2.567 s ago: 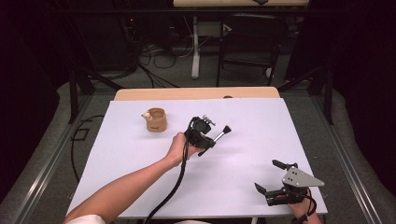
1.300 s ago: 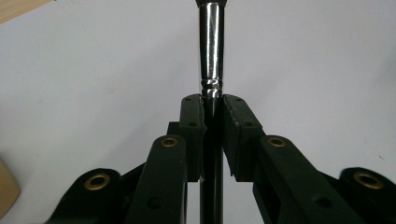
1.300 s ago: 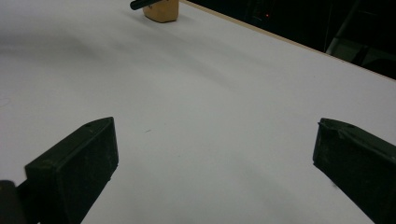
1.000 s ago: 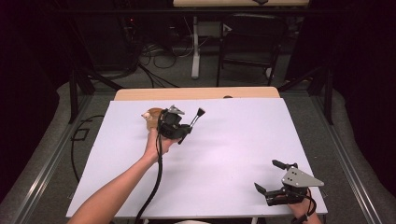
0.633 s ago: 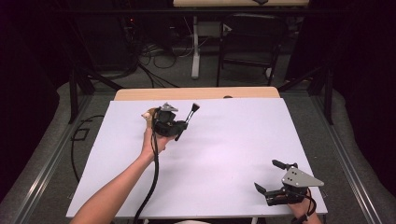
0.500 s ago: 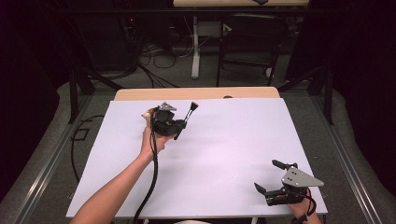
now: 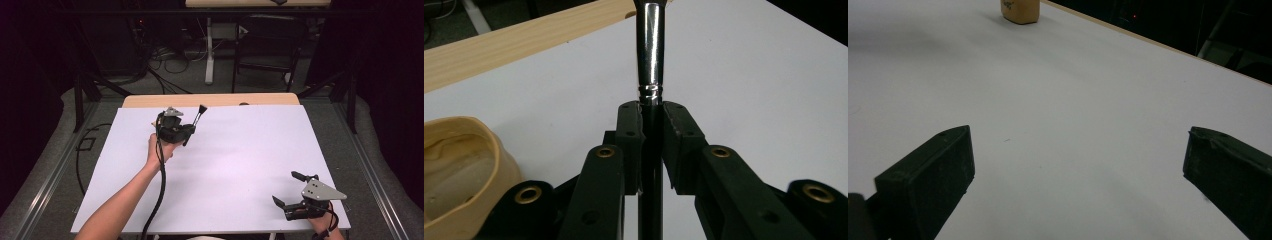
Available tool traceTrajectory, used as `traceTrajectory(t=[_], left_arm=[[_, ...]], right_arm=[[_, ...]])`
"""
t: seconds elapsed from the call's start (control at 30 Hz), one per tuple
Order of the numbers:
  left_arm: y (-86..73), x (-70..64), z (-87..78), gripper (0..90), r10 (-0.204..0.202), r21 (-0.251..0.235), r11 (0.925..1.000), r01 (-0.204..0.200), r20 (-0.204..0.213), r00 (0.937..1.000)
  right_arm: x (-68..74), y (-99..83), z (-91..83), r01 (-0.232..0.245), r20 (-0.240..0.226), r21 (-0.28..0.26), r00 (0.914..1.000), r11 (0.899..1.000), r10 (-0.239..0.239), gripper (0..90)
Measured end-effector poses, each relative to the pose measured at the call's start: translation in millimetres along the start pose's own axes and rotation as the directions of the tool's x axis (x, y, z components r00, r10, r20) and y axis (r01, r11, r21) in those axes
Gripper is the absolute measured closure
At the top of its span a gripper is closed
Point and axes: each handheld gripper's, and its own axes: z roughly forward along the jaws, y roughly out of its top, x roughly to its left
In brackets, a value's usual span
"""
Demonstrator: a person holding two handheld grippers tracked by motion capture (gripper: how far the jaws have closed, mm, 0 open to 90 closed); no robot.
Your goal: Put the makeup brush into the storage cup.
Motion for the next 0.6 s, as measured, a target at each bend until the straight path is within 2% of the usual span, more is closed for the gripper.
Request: traceTrajectory(t=[0.13,0.43,0.6], left_arm=[[1.4,2.5,-2.7,78.9,0.004,-0.016,0.9999,-0.004,-0.016,0.9999],[4.1,11.9,-7.2,79.0,-0.017,-0.064,0.9978,0.014,-0.039,0.9991],[8.2,15.8,-10.6,78.9,-0.012,-0.093,0.9957,0.006,-0.063,0.9979]], right_arm=[[0.0,0.0,0.0,0.000,0.000,0.000,1.0000,1.000,0.000,0.0],[0.0,0.0,0.1,-0.001,0.000,0.001,1.0000,1.000,0.001,0.0],[0.0,0.0,0.1,-0.001,0.001,0.000,1.0000,1.000,0.001,0.0]])
